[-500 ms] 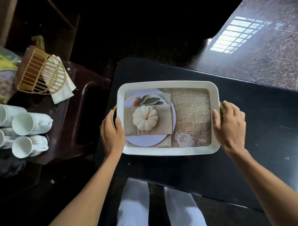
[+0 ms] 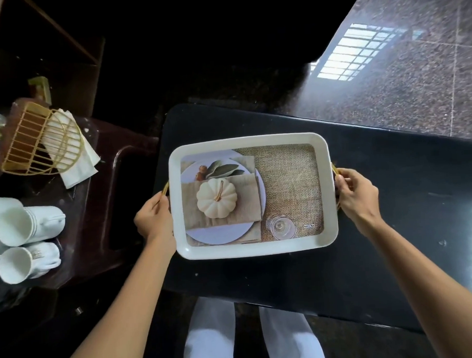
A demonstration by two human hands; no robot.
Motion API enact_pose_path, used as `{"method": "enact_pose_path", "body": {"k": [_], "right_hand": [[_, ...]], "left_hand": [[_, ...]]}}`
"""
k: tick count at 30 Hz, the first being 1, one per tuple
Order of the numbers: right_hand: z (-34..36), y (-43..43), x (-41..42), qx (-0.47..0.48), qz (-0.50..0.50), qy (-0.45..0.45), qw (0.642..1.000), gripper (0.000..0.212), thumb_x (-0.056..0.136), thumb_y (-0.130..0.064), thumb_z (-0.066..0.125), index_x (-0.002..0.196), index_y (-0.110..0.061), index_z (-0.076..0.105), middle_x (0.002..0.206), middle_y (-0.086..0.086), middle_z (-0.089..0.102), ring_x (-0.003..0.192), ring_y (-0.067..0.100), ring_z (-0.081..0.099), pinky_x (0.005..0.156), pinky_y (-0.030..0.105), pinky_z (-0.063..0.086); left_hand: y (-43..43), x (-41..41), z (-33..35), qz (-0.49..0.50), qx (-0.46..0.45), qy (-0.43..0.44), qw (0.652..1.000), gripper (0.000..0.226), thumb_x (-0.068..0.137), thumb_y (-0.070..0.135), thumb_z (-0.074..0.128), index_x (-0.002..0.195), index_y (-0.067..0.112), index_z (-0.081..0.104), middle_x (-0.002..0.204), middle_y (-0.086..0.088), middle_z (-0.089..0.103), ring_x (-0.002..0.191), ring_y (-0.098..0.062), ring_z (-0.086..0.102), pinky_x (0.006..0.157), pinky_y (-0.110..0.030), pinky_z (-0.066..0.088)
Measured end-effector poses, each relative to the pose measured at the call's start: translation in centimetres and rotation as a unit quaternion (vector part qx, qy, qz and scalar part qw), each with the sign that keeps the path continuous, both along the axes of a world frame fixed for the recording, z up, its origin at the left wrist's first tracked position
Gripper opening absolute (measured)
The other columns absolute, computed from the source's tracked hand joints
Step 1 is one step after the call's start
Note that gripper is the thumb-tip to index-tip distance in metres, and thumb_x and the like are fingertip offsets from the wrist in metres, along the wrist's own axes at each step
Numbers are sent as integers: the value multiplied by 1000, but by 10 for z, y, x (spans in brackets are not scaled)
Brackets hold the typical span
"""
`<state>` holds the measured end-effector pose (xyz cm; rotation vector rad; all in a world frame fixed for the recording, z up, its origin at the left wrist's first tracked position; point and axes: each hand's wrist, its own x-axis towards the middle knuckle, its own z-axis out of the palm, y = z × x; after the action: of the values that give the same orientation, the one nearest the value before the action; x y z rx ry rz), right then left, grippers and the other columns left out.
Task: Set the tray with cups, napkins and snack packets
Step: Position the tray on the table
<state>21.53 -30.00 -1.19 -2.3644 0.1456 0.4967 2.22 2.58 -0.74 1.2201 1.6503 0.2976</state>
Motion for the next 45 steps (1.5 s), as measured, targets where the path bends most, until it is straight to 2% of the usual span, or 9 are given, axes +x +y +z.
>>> {"method": "enact_pose_path", "body": {"k": [2,5,7,13,17,27,31,40,45], "right_hand": [[2,-3,-3,14,-20,11,1000,23,102,-16,56,119,-12,71,95,2,73,83,15,68,84,38,59],[8,-14,-10,14,-58,1,998,23,102,-14,56,117,-14,72,88,-3,72,77,10,67,84,39,60],[13,-28,-17,3,-91,-12,996,23,101,-15,56,117,-16,73,84,-7,71,74,5,65,84,37,59],[29,-85,-40,-20,-175,-19,984,22,99,-18,58,108,-24,76,68,-24,66,65,-6,64,85,37,58],[32,-122,-46,-32,-205,-17,978,22,99,-17,58,109,-22,76,71,-21,68,67,4,65,84,45,60],[18,-179,-35,-61,-227,-23,972,23,99,-16,59,115,-16,75,73,-23,62,72,8,65,90,39,58],[13,-187,-32,-60,-234,-12,970,24,100,-17,59,119,-15,74,81,-10,67,88,18,69,95,41,56],[6,-196,-28,-62,-215,-7,975,25,100,-16,59,120,-14,72,82,-10,66,89,17,67,98,45,54],[4,-196,-27,-63,-209,-6,976,24,100,-17,59,119,-15,73,83,-7,67,84,16,66,94,39,55]], "left_hand": [[0,0,0,8,3,-11,1000,26,98,12,66,124,14,72,107,0,78,92,-11,77,86,-32,64],[-5,4,3,12,-1,-50,999,26,96,10,69,122,11,73,93,8,77,74,3,76,62,-11,59],[-13,10,8,5,-10,-69,998,26,95,9,70,121,11,73,86,13,76,72,7,75,57,-7,56],[-53,33,16,-39,-59,-100,992,20,93,11,73,110,21,77,73,18,80,73,-1,78,60,-16,62],[-82,46,16,-68,-93,-112,987,21,94,10,71,110,22,76,77,16,81,74,-3,79,56,-15,59],[-137,66,7,-87,-124,-94,984,25,96,8,67,119,18,73,95,4,80,75,-1,78,56,-15,59],[-147,68,4,-93,-121,-88,984,27,96,7,67,121,15,72,99,1,80,76,-1,78,57,-14,59],[-157,65,0,-99,-118,-60,986,27,97,8,66,124,13,71,100,-2,79,74,-3,79,59,-17,60],[-159,64,-3,-103,-111,-47,987,27,98,8,65,124,12,70,101,-2,79,76,-5,79,62,-19,61]]}}
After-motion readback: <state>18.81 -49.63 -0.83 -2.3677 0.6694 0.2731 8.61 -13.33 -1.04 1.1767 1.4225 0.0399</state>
